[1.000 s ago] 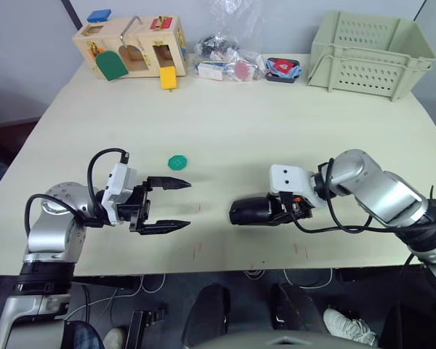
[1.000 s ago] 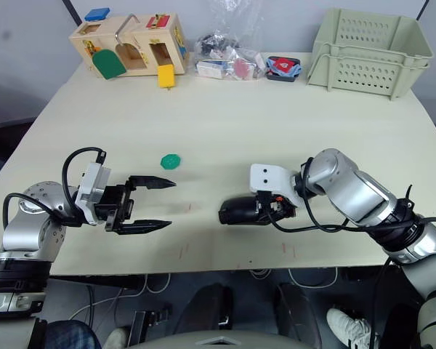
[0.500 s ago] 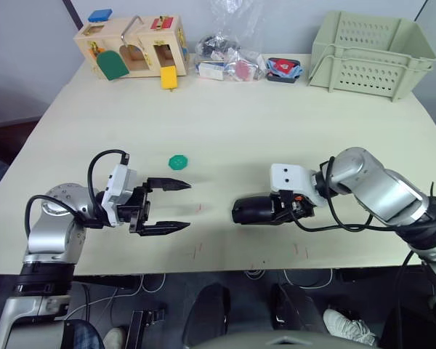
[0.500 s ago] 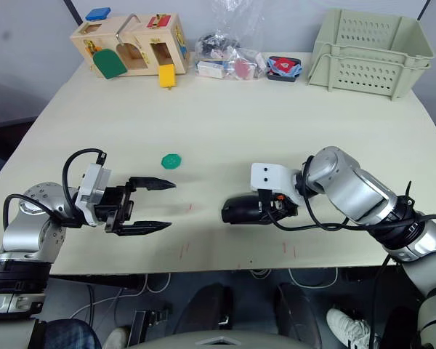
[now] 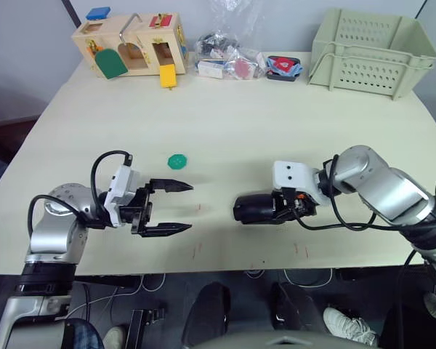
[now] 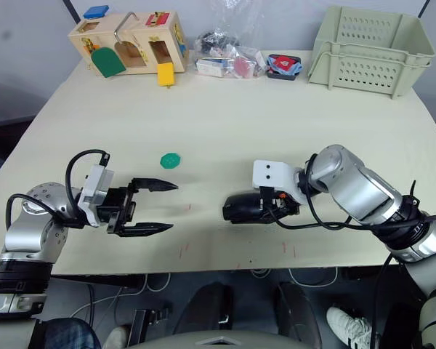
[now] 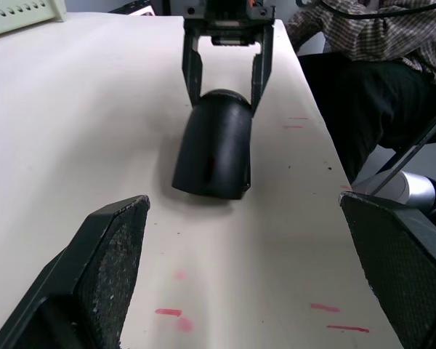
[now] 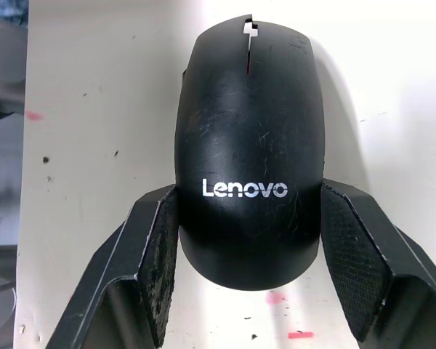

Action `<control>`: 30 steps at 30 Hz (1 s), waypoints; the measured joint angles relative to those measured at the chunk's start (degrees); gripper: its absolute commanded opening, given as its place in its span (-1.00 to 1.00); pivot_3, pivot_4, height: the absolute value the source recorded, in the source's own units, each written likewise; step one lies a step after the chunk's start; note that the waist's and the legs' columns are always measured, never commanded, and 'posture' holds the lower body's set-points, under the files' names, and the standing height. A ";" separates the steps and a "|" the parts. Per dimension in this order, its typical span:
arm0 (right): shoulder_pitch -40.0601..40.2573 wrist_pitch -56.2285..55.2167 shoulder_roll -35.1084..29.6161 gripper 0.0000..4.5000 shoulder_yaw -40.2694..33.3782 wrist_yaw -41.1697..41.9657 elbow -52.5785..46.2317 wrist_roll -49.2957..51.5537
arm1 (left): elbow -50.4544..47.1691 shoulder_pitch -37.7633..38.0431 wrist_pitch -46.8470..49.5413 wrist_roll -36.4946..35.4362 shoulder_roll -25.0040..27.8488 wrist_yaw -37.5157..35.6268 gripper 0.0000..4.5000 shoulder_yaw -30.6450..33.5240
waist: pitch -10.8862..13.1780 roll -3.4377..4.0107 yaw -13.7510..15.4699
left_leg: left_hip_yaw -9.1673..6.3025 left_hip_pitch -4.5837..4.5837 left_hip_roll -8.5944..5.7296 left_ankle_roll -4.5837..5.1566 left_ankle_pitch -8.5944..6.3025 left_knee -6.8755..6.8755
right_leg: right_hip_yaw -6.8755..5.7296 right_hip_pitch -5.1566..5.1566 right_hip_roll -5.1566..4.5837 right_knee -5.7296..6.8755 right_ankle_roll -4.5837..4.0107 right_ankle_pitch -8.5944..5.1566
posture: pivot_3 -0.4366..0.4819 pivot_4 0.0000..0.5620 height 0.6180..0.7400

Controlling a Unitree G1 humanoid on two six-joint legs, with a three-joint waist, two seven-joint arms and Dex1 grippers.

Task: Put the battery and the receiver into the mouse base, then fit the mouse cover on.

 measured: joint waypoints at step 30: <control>2.88 -3.75 -2.76 0.03 0.45 2.22 1.61 -2.77 | 0.04 -0.12 -0.08 -0.04 0.02 -0.20 1.00 -0.56 | 0.00 0.00 0.05 | 0.25 0.00 0.00 0.00 0.00 0.02 | -0.01 0.01 0.01 0.01 0.01 0.00 | -0.05 -0.47 1.00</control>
